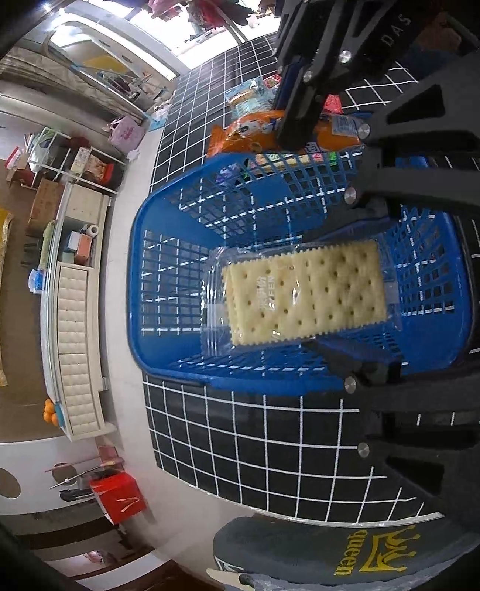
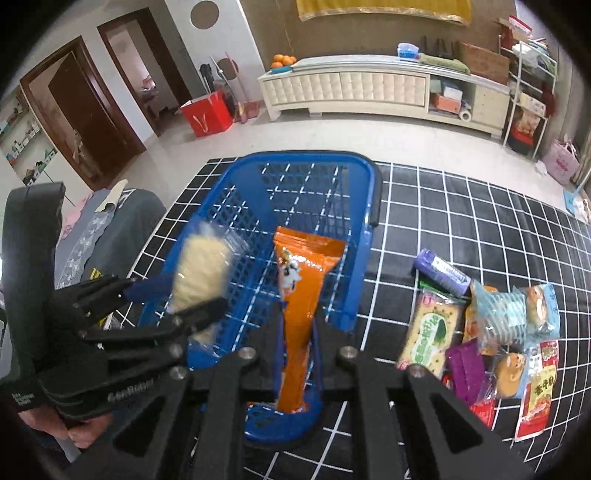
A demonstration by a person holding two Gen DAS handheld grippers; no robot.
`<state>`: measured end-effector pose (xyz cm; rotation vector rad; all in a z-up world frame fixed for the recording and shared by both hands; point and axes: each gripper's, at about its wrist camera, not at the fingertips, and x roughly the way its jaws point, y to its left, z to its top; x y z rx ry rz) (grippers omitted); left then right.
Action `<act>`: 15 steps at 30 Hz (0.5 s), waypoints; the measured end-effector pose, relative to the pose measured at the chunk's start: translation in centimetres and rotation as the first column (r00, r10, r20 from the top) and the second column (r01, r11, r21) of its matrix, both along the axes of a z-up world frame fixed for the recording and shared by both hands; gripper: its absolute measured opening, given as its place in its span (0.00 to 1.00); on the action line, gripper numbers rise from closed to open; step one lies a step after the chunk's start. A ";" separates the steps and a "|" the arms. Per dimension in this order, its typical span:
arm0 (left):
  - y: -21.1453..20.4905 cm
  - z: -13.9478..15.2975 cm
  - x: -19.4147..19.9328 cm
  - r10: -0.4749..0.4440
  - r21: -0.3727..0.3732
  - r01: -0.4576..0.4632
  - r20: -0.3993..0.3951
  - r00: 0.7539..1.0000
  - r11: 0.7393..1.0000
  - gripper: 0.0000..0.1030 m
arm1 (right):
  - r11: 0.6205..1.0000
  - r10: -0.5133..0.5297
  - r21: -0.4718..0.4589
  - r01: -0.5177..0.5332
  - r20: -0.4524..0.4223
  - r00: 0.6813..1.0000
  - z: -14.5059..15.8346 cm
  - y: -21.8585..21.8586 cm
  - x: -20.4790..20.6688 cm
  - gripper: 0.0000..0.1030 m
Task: Organize snacks
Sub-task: 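Carry the cracker pack into the blue basket and open the left gripper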
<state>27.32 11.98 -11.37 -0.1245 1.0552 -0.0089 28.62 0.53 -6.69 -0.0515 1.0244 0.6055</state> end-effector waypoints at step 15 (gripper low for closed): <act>1.8 2.8 -2.8 0.034 -0.002 -0.034 0.081 0.996 0.999 0.68 | 1.000 0.025 -0.018 -0.024 0.054 0.998 2.5 1.1 -1.3 0.16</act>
